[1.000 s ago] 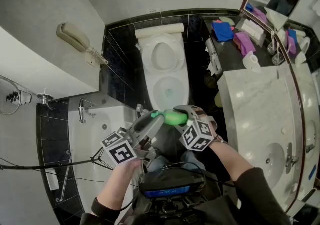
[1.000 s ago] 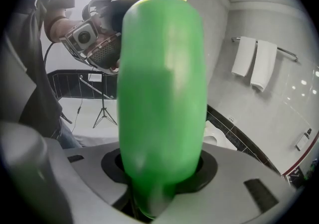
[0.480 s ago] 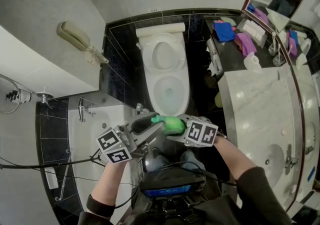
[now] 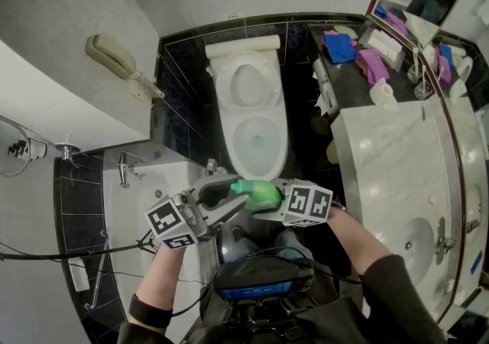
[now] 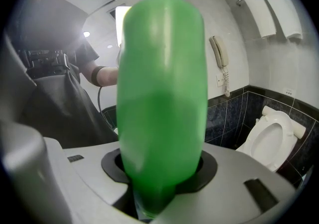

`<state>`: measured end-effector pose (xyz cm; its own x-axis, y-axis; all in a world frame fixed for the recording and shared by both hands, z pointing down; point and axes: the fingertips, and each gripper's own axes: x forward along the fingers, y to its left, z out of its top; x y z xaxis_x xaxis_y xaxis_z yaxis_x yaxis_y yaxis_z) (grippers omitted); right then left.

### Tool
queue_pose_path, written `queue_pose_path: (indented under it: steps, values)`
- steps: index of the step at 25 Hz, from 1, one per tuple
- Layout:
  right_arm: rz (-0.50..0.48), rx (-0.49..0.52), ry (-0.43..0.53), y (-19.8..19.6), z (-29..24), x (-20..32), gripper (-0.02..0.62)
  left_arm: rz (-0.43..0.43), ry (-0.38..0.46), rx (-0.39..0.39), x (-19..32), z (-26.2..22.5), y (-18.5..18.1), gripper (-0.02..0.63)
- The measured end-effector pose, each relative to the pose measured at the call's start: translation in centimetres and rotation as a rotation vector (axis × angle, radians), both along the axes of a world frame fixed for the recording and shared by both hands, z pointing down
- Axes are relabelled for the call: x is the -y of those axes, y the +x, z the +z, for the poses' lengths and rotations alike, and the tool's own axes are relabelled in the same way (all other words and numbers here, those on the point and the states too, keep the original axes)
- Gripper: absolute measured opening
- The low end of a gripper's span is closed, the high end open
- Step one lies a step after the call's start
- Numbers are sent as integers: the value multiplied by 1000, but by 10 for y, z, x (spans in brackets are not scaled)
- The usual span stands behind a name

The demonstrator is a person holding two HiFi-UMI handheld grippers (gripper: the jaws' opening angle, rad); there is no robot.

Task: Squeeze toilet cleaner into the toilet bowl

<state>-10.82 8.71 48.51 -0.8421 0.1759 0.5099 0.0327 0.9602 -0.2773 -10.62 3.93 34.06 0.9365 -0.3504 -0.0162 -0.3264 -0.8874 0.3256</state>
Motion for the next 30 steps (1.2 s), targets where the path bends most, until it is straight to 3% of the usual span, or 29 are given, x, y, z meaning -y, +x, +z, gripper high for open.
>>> queue_pose_path:
  steps: [4, 8, 11, 16, 18, 24, 30]
  values:
    - [73, -31, 24, 4, 9, 10, 190, -48, 6, 38, 4, 6, -2, 140]
    - [185, -35, 20, 13, 9, 25, 192, -154, 6, 63, 12, 14, -19, 141]
    - [273, -47, 40, 24, 10, 40, 192, -251, -4, 134, 19, 30, -35, 133]
    - [414, -71, 94, 42, 11, 62, 193, -452, -63, 252, 31, 70, -66, 2]
    - [460, -82, 117, 49, 12, 68, 193, -502, -65, 284, 30, 82, -74, 2]
    - [622, -115, 164, 73, 25, 80, 193, -581, -79, 385, 25, 114, -87, 2]
    - [732, -100, 151, 92, 34, 77, 195, -628, -103, 419, 16, 139, -95, 2]
